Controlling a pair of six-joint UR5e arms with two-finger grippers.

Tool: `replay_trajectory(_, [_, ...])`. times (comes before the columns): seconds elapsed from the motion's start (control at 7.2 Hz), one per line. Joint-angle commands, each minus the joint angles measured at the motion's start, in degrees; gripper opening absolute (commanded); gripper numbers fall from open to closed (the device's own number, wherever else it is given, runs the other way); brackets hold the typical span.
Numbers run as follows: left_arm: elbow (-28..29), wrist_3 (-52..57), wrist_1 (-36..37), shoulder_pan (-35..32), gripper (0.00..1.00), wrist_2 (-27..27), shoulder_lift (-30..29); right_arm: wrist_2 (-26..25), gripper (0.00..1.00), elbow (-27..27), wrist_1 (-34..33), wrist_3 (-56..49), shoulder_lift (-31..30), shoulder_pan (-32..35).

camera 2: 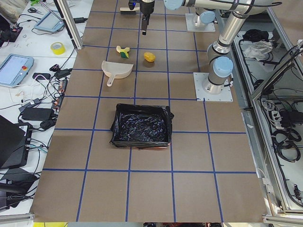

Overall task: Sweep and dump trash into bin
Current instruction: 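Lower the left gripper to the dustpan handle while the right descends to the brush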

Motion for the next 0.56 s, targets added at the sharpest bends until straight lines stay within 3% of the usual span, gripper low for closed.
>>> replay_trajectory(0.0, [-0.51,2.64,2.94,2.48,1.0,1.6,-1.42,-3.77,1.0,0.55,-0.49,-2.16,1.99,-0.26])
replay_trajectory(0.14, [-0.77,2.83,2.97,5.19,1.0,4.4,-2.3,-4.69,1.0,1.77,-0.67,-6.44,3.31,-1.4])
replay_trajectory(0.42, [-1.12,3.88,6.01,6.71,1.0,4.43,-8.6,-4.09,1.0,7.64,-9.49,-10.93,4.28,-9.0])
